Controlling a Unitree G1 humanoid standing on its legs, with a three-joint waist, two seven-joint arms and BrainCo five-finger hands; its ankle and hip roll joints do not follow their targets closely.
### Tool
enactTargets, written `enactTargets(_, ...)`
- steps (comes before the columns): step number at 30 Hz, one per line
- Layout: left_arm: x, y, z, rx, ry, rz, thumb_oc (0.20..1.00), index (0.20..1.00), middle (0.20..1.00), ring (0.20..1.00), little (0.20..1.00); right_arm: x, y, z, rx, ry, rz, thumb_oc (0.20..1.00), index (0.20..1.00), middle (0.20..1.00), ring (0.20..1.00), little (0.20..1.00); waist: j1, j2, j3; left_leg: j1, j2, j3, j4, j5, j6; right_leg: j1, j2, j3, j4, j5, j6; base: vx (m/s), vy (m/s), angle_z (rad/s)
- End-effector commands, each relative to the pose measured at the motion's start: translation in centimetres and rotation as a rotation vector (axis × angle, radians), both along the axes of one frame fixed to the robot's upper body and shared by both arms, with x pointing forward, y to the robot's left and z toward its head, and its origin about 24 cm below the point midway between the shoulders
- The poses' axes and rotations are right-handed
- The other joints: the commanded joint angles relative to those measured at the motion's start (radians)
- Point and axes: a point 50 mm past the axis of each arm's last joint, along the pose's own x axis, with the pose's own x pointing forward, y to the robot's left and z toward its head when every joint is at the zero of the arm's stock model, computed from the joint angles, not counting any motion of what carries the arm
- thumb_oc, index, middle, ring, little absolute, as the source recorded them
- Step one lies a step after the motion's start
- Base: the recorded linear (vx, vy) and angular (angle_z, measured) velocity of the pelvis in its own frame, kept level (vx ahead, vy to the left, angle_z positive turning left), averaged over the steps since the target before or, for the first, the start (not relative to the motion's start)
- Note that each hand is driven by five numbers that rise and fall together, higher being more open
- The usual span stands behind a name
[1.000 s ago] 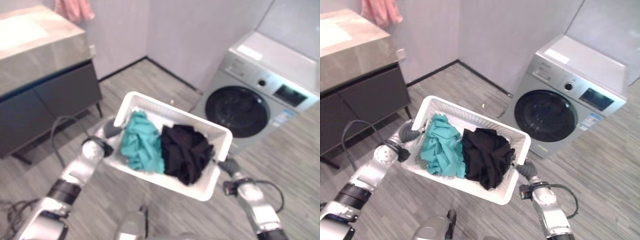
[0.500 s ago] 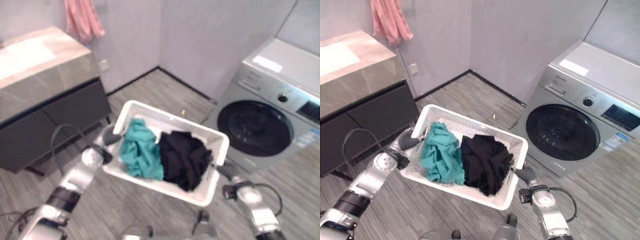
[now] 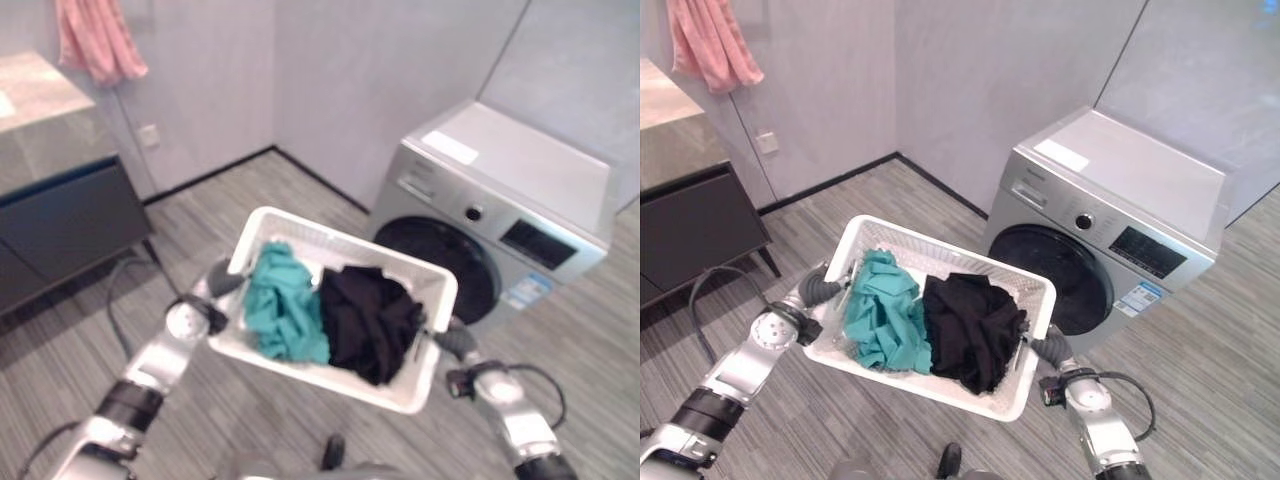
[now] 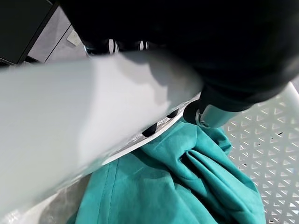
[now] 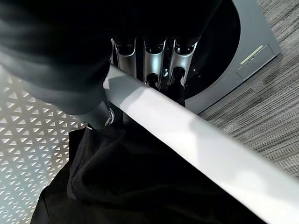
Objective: Grab the laundry basket,head to the washer,open it,put in the laundry and shut it.
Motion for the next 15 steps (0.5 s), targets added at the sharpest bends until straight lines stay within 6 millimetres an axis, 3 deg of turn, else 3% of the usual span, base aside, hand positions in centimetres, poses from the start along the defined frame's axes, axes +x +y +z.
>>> enactTargets(1,1.7,-4.3,5.9,-0.184,-0.241,-0.197,0.2,0.2,0.2,0.2,0.2,1.3,-1.5,3.7,-0.034,-0.178,-0.006,0.2,0.2,0.2,0.2,0.2,-0.005,0.028,-0.006,-0.104,-0.074,0.035,-0.154,0.142,0.057,0.065,-0.094,0.002,0.081,-0.148,0.144,0.06,-0.027,0.07)
enactTargets(3,1.9,-4.5,6.0,-0.185,-0.245,-0.201,0.2,0.2,0.2,0.2,0.2,1.3,-1.7,3.8,-0.027,-0.185,-0.017,0.2,0.2,0.2,0.2,0.2,-0.007,0.023,-0.011,-0.117,-0.095,0.043,-0.194,0.127,0.054,0.065,-0.097,-0.004,0.077,-0.151,0.147,0.08,0.018,0.04)
enactTargets(4,2.1,-4.8,5.9,-0.182,-0.242,-0.207,0.2,0.2,0.2,0.2,0.2,1.2,-1.7,3.8,-0.024,-0.192,-0.021,0.2,0.2,0.2,0.2,0.2,-0.007,0.028,-0.016,-0.124,-0.135,0.046,-0.288,0.099,0.045,0.066,-0.09,-0.011,0.076,-0.157,0.15,0.16,0.083,0.08)
enactTargets(5,2.3,-5.0,5.8,-0.175,-0.243,-0.211,0.2,0.2,0.2,0.2,0.2,1.1,-1.7,3.8,-0.018,-0.202,-0.035,0.2,0.2,0.2,0.2,0.2,0.001,0.032,-0.019,-0.138,-0.172,0.052,-0.376,0.144,0.036,0.075,-0.084,-0.015,0.074,-0.171,0.153,0.19,0.115,-0.02)
enactTargets(9,2.4,-4.7,5.7,-0.147,-0.242,-0.202,0.2,0.2,0.2,0.2,0.2,1.2,-1.2,3.7,0.016,-0.213,-0.034,0.2,0.2,0.2,0.2,0.2,0.011,0.04,-0.039,-0.106,-0.203,0.022,-0.428,0.146,0.046,0.084,-0.083,-0.005,0.107,-0.204,0.152,0.17,0.099,-0.42)
enactTargets(15,2.1,-4.2,5.2,-0.132,-0.219,-0.197,0.2,0.2,0.2,0.2,0.2,1.1,-0.6,3.3,0.04,-0.203,-0.02,0.2,0.2,0.2,0.2,0.2,0.014,0.033,-0.061,-0.057,-0.208,0.056,-0.444,0.131,0.07,0.099,-0.105,0.001,0.143,-0.229,0.156,0.15,0.073,-0.17)
